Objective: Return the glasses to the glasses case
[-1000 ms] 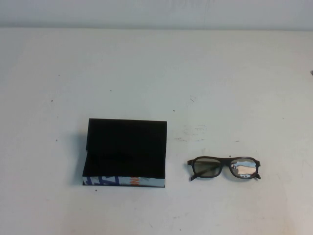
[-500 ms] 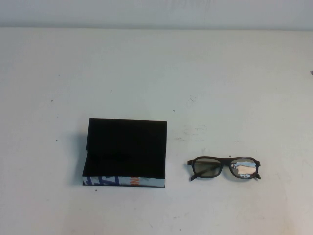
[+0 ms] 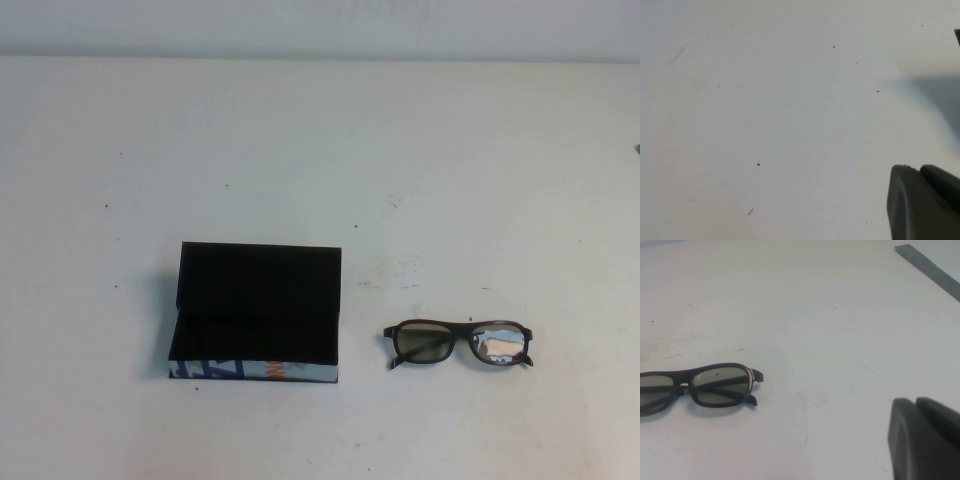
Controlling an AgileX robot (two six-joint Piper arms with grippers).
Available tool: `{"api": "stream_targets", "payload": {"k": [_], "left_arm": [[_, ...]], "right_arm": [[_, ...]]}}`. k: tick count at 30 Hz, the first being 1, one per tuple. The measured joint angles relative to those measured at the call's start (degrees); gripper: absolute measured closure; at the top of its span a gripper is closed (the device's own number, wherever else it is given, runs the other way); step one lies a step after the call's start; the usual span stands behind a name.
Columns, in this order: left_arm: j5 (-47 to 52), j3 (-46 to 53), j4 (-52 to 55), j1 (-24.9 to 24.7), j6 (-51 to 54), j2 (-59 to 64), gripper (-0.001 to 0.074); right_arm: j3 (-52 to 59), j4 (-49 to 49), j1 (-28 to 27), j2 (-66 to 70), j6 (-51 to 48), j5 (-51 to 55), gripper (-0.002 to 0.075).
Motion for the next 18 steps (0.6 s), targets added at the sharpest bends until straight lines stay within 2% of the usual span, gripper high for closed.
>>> {"api": "stream_targets", "payload": {"k": [5,13,18], "left_arm": [[0.0,0.0,0.0,0.0,0.0,0.0,0.0735],[0.0,0.0,0.0,0.0,0.0,0.0,0.0735],[0.0,0.0,0.0,0.0,0.0,0.0,0.0735]], "right_arm": [[0.0,2.3,0.0,0.0,0.0,-4.2,0.0739],[0.0,20.6,0.0,0.0,0.0,-13.4,0.0739],[0.0,27.4,0.0,0.0,0.0,-16.1,0.0739]]}}
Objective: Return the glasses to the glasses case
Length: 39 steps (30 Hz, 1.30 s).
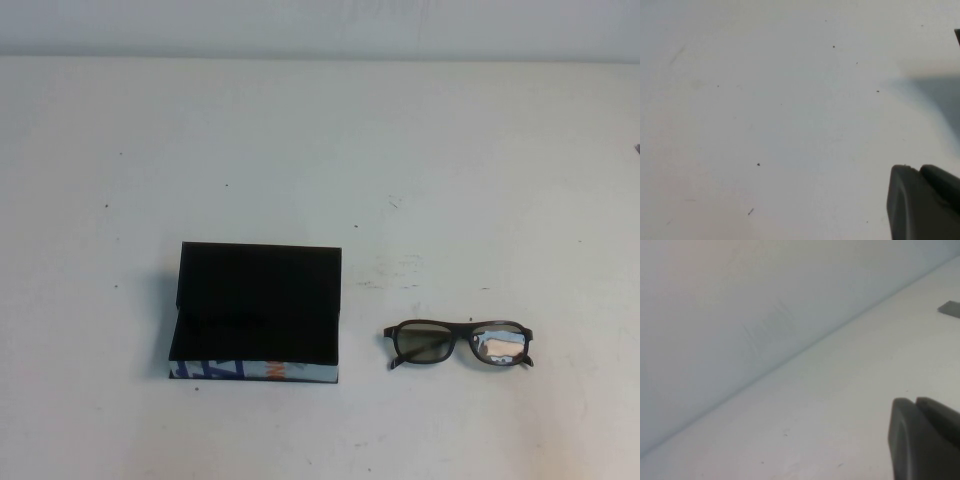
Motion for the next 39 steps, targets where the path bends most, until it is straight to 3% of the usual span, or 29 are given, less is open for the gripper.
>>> {"api": "stream_targets", "payload": {"k": [5,11,18,28,33,39], "left_arm": [[0.0,0.0,0.0,0.0,0.0,0.0,0.0735],[0.0,0.0,0.0,0.0,0.0,0.0,0.0735],[0.0,0.0,0.0,0.0,0.0,0.0,0.0735],[0.0,0.0,0.0,0.0,0.0,0.0,0.0735],[0.0,0.0,0.0,0.0,0.0,0.0,0.0735],[0.0,0.0,0.0,0.0,0.0,0.0,0.0735]], "right_arm": [[-1.0,8.1,0.0,0.0,0.0,4.7,0.0739],[-15.4,6.5,0.0,9.1,-1.6,24.4,0.0739],[-30.9,2.7,0.0,28.0,-10.7,48.4,0.0739],[-41.1,1.8,0.4,49.6,-19.1,56.1,0.0739],[-46.4,0.2,5.6,58.6,-21.0,56.3,0.0739],[-53.6,-6.9,17.4,69.8,-24.3,56.7,0.0739]]}}
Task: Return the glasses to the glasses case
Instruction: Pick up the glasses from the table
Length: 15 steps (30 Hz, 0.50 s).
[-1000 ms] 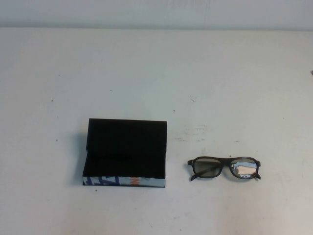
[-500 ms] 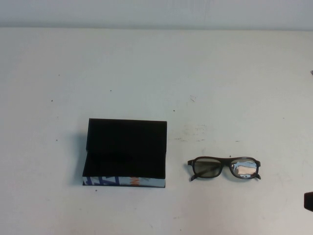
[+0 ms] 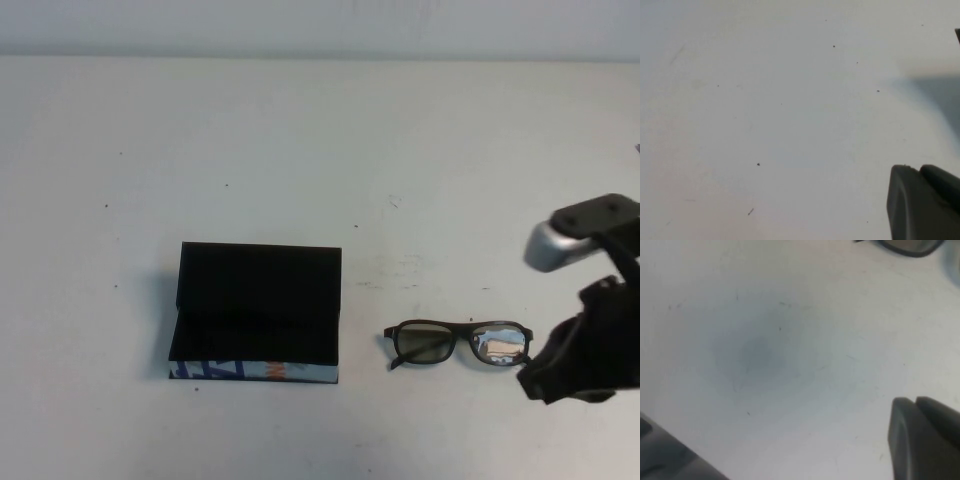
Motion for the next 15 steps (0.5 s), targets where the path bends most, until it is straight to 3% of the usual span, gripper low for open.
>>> {"api": "stream_targets", "payload": {"k": [6,12,15], "left_arm": [[0.0,0.0,0.0,0.0,0.0,0.0,0.0735],[0.0,0.0,0.0,0.0,0.0,0.0,0.0735],[0.0,0.0,0.0,0.0,0.0,0.0,0.0735]], "right_arm": [[-7.3,-3.3,8.1,9.5,-12.9,0.4,0.0739],[-11.2,-8.5,9.1,16.2,-32.5,0.4,0.0729],[-13.0,-12.0,9.1,18.8,-38.7,0.4,0.0681]]}}
